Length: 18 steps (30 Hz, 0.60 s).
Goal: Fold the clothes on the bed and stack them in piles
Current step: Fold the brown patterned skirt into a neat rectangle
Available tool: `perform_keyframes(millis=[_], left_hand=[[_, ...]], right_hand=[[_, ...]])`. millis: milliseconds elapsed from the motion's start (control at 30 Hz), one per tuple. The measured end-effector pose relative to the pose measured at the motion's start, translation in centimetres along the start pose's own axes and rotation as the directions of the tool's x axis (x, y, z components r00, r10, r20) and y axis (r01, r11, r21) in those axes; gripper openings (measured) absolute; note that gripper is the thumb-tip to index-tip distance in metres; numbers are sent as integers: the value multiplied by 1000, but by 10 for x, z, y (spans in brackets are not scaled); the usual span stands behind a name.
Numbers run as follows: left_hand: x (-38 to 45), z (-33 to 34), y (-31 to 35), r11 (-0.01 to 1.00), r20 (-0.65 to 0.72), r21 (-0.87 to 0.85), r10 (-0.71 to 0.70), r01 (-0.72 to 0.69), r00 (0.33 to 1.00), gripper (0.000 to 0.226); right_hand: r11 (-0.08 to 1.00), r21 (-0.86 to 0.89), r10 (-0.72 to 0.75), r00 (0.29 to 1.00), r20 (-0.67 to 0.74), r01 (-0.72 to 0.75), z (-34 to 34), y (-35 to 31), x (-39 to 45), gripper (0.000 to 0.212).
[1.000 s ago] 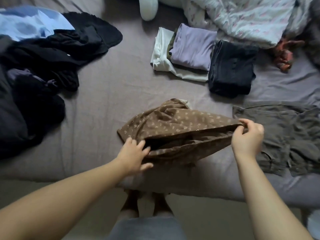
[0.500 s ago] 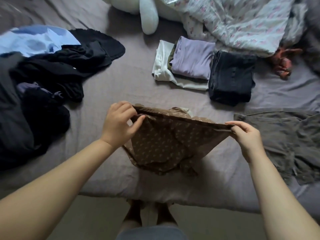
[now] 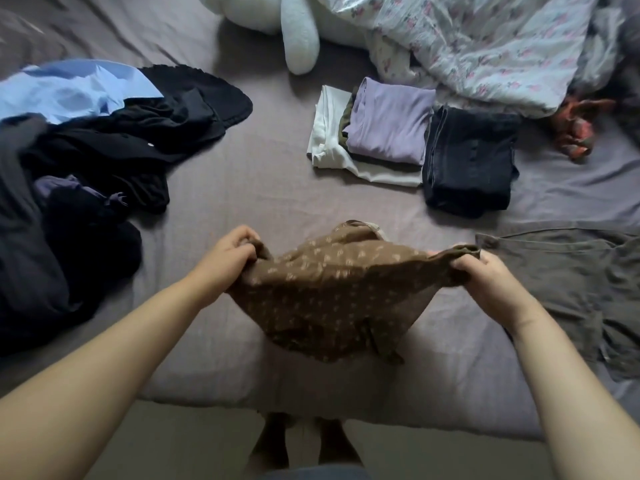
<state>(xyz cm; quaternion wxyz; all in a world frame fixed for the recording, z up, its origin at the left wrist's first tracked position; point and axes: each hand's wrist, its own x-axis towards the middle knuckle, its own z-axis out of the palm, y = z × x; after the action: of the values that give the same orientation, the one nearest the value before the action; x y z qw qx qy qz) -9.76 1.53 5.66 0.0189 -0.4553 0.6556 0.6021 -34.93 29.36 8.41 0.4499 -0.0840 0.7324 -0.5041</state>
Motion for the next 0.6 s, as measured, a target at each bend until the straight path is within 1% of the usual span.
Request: perform_keyframes(millis=[33,67,100,133,167,200,233,267,300,333,367,400,433,500,600], left_hand=[[-3,-2,-2,998,109,45,-45,41,993,19],[-6,-5,-5,993,231,100,-80,59,970,20],[-10,-8,-9,987,345,147,-118,70,931,19],[-14,-12,-13,980,434,181,-159,87,887,15],[-19,-16,-16,974,498,187,-203,124,843,13],[-21,-20,-18,969,532,172,-245,180,810,12],[-21,-24,-17,963,545,131,-268,235,795,13],[-17,-28,-16,959,526,88,-274,269,805,15],[-11,-30,-14,963,480,63,-259,261,838,17],[-3,-33,-13,974,400,80,-227,213,888,17],[7,-34,-11,981,304,115,-184,156,935,17],[18,-34,-10,984,215,141,-141,112,966,19],[31,-32,-10,987,146,133,-109,89,983,20],[59,-25,-10,994,49,85,-67,63,997,24],[118,-10,-8,999,-113,-10,-53,53,992,30]], right_hand=[[997,-44,71,997,37,-69,3,3,-3,19],[985,-119,139,986,92,-127,5,7,-9,12],[964,-200,208,965,160,-174,7,11,-16,7],[941,-262,276,933,229,-214,8,16,-24,8],[921,-309,328,901,285,-238,8,20,-31,12],[911,-326,357,879,317,-252,8,23,-37,17],[911,-318,364,873,325,-262,9,23,-39,20],[919,-287,355,882,310,-270,10,21,-38,19],[928,-262,333,906,263,-265,12,18,-33,16],[933,-255,306,932,194,-253,15,14,-26,15],[930,-285,275,954,120,-232,18,11,-14,14],[919,-330,243,969,52,-213,22,10,0,14],[903,-380,212,977,-10,-199,25,9,17,13],[873,-455,144,983,-109,-178,31,13,58,11],[881,-438,50,956,-288,-178,37,15,131,17]])
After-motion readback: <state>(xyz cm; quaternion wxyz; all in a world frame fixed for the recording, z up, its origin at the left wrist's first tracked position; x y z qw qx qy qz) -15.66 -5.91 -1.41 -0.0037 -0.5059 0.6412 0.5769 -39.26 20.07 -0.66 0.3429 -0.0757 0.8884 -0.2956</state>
